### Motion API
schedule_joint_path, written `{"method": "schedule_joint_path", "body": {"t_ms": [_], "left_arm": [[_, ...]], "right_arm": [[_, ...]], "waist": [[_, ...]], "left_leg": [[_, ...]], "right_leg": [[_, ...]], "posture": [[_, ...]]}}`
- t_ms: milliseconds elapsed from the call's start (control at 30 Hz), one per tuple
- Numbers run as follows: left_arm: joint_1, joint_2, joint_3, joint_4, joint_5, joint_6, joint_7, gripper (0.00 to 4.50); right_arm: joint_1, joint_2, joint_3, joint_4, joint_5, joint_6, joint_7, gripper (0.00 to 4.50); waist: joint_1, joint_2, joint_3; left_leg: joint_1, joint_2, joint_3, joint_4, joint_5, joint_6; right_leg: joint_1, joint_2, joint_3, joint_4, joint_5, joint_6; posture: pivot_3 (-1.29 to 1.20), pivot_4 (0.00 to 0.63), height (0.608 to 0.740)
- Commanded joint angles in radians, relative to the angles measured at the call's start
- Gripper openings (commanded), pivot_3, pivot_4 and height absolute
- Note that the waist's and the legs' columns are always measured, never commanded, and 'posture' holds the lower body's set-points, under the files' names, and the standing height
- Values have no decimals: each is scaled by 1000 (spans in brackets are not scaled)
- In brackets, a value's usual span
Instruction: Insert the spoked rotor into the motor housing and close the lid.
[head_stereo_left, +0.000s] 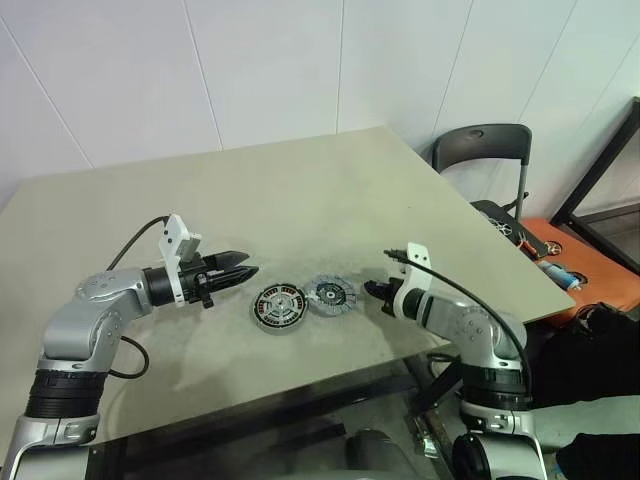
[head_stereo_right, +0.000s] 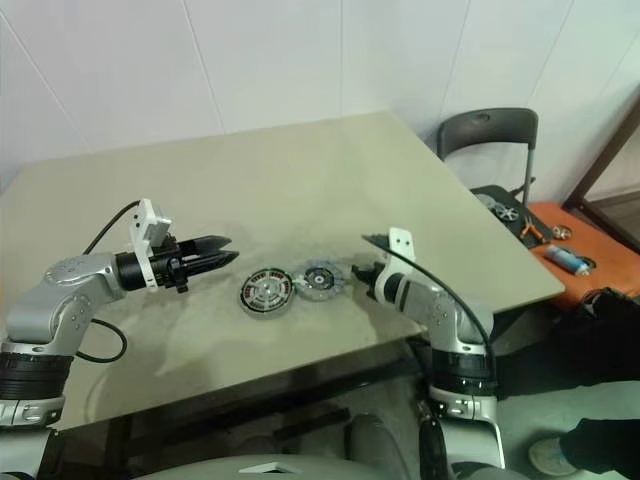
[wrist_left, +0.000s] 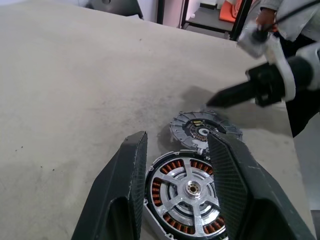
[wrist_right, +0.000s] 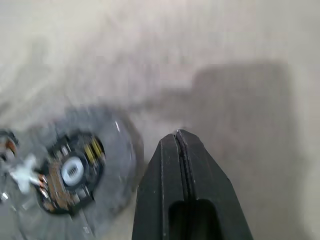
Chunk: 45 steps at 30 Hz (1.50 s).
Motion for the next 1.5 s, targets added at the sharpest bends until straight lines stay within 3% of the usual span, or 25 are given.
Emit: {"method": "schedule_joint_path", "body": {"t_ms": [33, 133, 233, 300, 667, 800, 1033, 1500], "left_arm": [[-32, 2, 12, -10, 4, -20, 6, 2043], [-33, -2, 12, 2, 10, -29, 10, 2043], [-31, -5, 15, -6, 10, -27, 13, 2043], [-21, -5, 24, -16, 5, -25, 16, 2043], [24, -7, 41, -53, -7, -19, 32, 2043], [12, -8, 35, -40, -3, -21, 29, 2043], [-14, -14, 20, -26, 3, -23, 25, 2043], [2, -16, 35, -49, -4, -15, 43, 2043]], "right_arm": [[-48, -12, 49, -70, 12, 34, 19, 15], [-74, -18, 142, -85, 24, 50, 76, 15], [-64, -7, 140, -83, 39, 79, 87, 15], [-24, -64, 152, -88, 18, 88, 102, 15], [15, -189, -66, -53, 60, 18, 176, 15], [58, -236, -19, -52, 32, 20, 195, 15], [107, -208, 64, -131, 73, 69, 220, 15], [76, -109, 185, -48, 28, 2, 219, 15]], "waist": [[0, 0, 0], [-3, 1, 0], [-2, 0, 0], [6, 0, 0], [20, 2, 2], [21, 2, 2], [18, 3, 2], [21, 2, 1]], "left_leg": [[0, 0, 0, 0, 0, 0], [-1, 0, -1, -1, -1, 1], [-1, 0, -1, -1, -1, 1], [-1, 0, -2, 0, -1, 1], [-5, -1, -3, -1, -3, 4], [-5, -1, 0, -1, -3, 5], [-5, 0, 1, 0, -3, 5], [-4, -1, 0, 0, -3, 5]], "right_leg": [[0, 0, 0, 0, 0, 0], [-1, 0, 0, -1, 0, 0], [-1, 0, 0, -1, -1, 1], [-1, -1, 0, -2, 0, 1], [1, -1, -1, -13, 2, 4], [1, -1, -1, -13, 2, 4], [1, -1, -1, -13, 2, 4], [1, -1, -1, -13, 2, 3]], "posture": [[0, 0, 740], [0, 0, 740], [0, 0, 740], [0, 0, 740], [0, 0, 740], [0, 0, 740], [0, 0, 740], [0, 0, 740]]}}
